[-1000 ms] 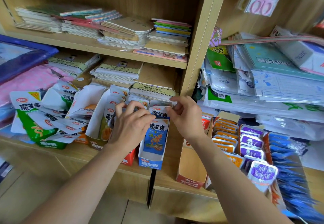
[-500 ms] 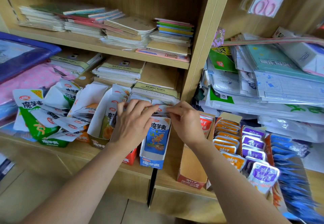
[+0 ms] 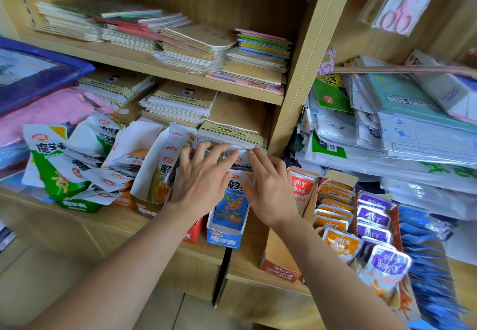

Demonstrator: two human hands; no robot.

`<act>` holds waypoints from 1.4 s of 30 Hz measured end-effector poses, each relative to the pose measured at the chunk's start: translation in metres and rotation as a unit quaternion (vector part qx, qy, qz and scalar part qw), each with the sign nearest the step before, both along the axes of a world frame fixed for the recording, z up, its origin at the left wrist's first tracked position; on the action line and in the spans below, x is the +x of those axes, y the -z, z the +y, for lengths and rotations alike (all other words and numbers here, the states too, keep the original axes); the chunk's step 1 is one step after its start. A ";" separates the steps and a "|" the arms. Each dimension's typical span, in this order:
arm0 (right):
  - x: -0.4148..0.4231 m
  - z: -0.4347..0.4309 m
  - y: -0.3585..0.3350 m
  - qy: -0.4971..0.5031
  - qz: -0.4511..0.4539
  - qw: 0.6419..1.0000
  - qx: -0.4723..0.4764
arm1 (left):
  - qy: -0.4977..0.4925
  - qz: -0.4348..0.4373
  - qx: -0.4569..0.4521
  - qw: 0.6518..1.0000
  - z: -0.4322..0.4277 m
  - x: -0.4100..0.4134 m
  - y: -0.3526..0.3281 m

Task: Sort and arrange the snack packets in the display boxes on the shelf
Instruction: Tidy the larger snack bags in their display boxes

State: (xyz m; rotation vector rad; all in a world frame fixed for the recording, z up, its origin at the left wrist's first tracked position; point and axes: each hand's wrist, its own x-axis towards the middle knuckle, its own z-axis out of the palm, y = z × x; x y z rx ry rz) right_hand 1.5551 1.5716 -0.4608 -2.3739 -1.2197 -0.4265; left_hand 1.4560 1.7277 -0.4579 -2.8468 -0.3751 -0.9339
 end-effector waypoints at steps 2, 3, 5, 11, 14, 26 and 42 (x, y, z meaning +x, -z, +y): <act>-0.003 0.002 0.001 0.012 0.011 0.999 -0.028 | 0.016 -0.012 -0.005 1.000 0.004 -0.002 0.001; -0.004 0.002 0.002 0.014 0.010 0.999 -0.039 | 0.029 -0.024 -0.009 0.999 0.005 -0.004 0.002; -0.005 0.002 0.004 0.014 0.010 0.998 -0.055 | 0.054 -0.052 -0.022 0.997 0.008 -0.008 0.003; -0.006 0.002 0.005 0.040 0.007 0.996 -0.084 | 0.071 -0.079 -0.072 0.992 0.011 -0.021 0.007; -0.008 0.003 0.005 0.049 0.005 0.994 -0.097 | 0.088 -0.083 -0.090 0.989 0.015 -0.026 0.007; -0.045 0.016 -0.009 -0.034 -0.001 0.999 0.016 | 0.130 -0.072 -0.187 0.971 0.038 -0.069 -0.009; -0.069 0.046 0.004 -0.053 -0.013 0.998 0.015 | 0.028 -0.125 -0.345 0.930 0.060 -0.091 0.006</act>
